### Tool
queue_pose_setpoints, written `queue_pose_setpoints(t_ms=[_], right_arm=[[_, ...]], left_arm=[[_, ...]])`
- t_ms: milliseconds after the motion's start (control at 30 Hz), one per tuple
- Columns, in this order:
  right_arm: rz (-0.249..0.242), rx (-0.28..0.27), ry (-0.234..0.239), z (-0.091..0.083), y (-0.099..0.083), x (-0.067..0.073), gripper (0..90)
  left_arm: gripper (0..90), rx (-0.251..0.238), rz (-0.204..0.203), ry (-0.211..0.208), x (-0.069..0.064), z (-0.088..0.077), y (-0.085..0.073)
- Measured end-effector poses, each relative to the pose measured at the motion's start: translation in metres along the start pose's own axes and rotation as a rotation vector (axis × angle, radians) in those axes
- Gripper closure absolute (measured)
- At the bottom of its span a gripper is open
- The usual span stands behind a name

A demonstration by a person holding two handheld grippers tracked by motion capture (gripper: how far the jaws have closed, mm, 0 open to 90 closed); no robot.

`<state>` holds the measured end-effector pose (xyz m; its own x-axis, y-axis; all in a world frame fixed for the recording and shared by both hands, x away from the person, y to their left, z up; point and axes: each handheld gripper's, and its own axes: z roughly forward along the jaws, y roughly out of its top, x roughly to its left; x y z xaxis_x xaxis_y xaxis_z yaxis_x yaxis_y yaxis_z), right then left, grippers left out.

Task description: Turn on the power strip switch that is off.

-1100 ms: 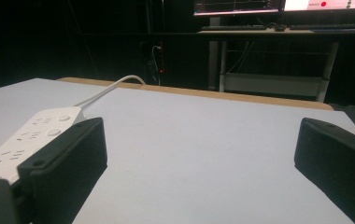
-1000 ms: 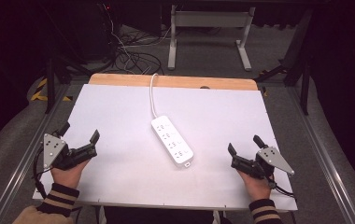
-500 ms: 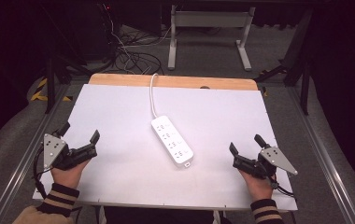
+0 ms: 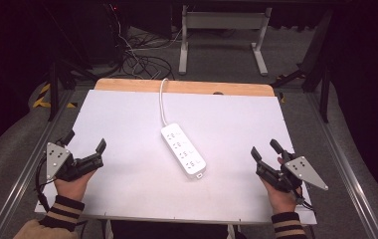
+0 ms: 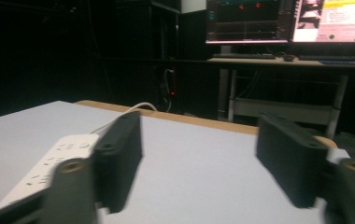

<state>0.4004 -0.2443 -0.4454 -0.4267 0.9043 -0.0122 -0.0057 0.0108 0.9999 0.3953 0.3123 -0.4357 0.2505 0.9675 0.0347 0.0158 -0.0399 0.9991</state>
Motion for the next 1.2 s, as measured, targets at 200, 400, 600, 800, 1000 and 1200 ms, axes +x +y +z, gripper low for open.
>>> queue_pose_setpoints(t_ms=[200, 400, 600, 800, 1000, 1200], right_arm=[[-0.036, 0.018, 0.038, -0.009, 0.013, -0.002, 90.0], [-0.032, 0.134, 0.084, -0.010, 0.059, 0.002, 90.0], [-0.075, 0.170, 0.147, -0.003, 0.117, 0.017, 90.0], [-0.065, 0.241, 0.218, 0.024, 0.132, 0.027, 90.0], [-0.056, 0.213, 0.233, 0.026, 0.144, 0.025, 90.0], [-0.030, 0.210, 0.178, 0.003, 0.141, -0.004, 90.0]], left_arm=[[0.0, 0.001, -0.002, 0.004, 0.000, 0.000, 0.000], [0.0, 0.000, -0.004, 0.002, 0.000, 0.001, 0.000], [0.0, -0.004, 0.000, -0.004, -0.001, 0.002, 0.001], [0.0, -0.005, -0.003, -0.004, 0.000, 0.002, 0.001], [0.0, -0.004, 0.003, -0.008, 0.000, 0.002, 0.001], [0.0, -0.002, 0.001, -0.009, -0.001, 0.001, 0.001]])
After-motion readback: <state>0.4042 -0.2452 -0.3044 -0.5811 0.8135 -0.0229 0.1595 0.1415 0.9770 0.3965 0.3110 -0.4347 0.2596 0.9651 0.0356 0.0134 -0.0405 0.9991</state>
